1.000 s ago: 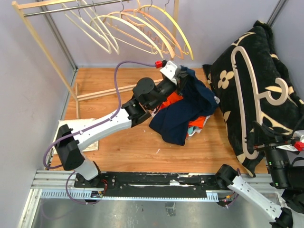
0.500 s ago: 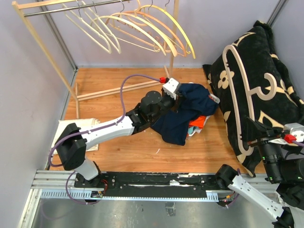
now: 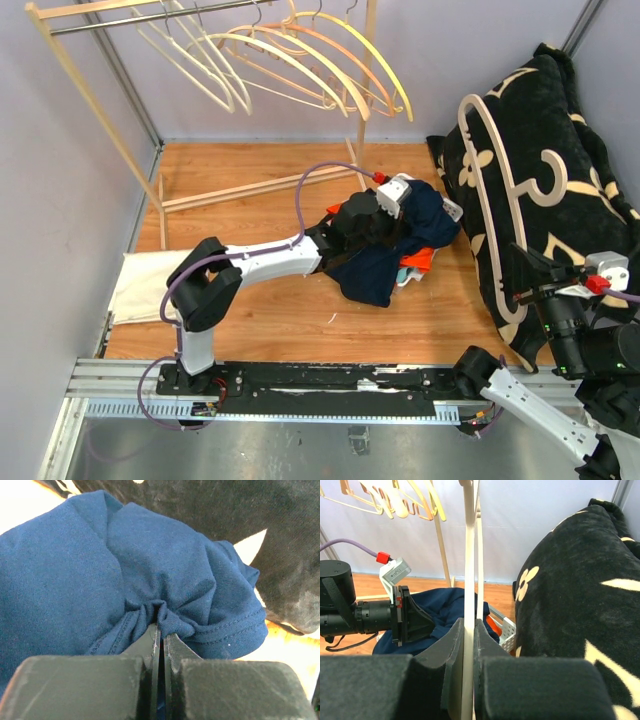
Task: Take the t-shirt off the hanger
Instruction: Place the T-shirt in the bin.
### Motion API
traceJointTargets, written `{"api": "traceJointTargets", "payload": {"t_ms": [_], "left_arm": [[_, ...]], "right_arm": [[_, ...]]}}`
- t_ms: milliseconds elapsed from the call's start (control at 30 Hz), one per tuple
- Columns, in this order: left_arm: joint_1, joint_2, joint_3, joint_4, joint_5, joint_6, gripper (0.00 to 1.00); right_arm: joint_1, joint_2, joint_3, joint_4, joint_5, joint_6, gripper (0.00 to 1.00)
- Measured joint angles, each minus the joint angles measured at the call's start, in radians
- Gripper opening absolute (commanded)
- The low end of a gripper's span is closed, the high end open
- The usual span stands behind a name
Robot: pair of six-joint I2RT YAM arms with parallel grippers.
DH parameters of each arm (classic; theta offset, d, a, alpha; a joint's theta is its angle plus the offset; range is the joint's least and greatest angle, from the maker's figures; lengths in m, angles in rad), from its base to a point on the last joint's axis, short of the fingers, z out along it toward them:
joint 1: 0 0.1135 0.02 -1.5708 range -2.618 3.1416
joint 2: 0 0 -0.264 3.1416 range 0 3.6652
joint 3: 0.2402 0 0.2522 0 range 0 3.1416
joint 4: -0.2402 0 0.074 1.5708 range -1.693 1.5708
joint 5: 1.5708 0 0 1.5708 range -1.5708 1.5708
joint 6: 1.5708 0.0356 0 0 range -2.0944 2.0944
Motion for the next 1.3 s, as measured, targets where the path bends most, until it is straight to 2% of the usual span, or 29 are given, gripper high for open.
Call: {"api": "traceJointTargets", "payload": {"t_ms": [100,167,233,267,300,567,800,967,1300], "left_arm": [[0.000,0.000,0.001,-0.024,0.003,-0.006,0.14],[0.000,-0.002,0.002,-0.037,0.002,-0.006,0.44],[0.000,-0.013,-0.002,-0.056,-0.003,-0.005,0.68],[0.000,-0.027,-0.008,-0.066,-0.005,-0.010,0.77],[-0.001,-0.048,-0.018,-0.075,-0.008,-0.011,0.82],[-0.011,-0.239,-0.049,-0.074,0.003,0.006,0.88],[-0.019,-0.350,-0.058,-0.048,0.022,0.008,0.87],[-0.035,-0.428,-0.143,-0.026,0.017,0.023,0.86],[-0.077,-0.594,-0.290,-0.013,-0.034,0.055,0.82]], "right_arm": [[0.000,0.000,0.000,0.002,-0.006,0.000,0.01],[0.000,0.001,0.000,0.006,-0.008,0.000,0.01],[0.000,0.004,0.000,0.013,-0.008,0.000,0.01],[0.000,0.006,0.000,0.018,-0.009,0.000,0.01],[0.000,0.011,0.000,0.023,-0.009,0.000,0.01],[0.000,0.034,-0.004,0.061,-0.010,0.000,0.01],[0.000,0.034,-0.006,0.084,-0.009,0.000,0.01],[0.000,0.050,-0.007,0.122,-0.006,0.000,0.01],[0.000,0.185,-0.007,0.181,-0.024,0.002,0.01]]}}
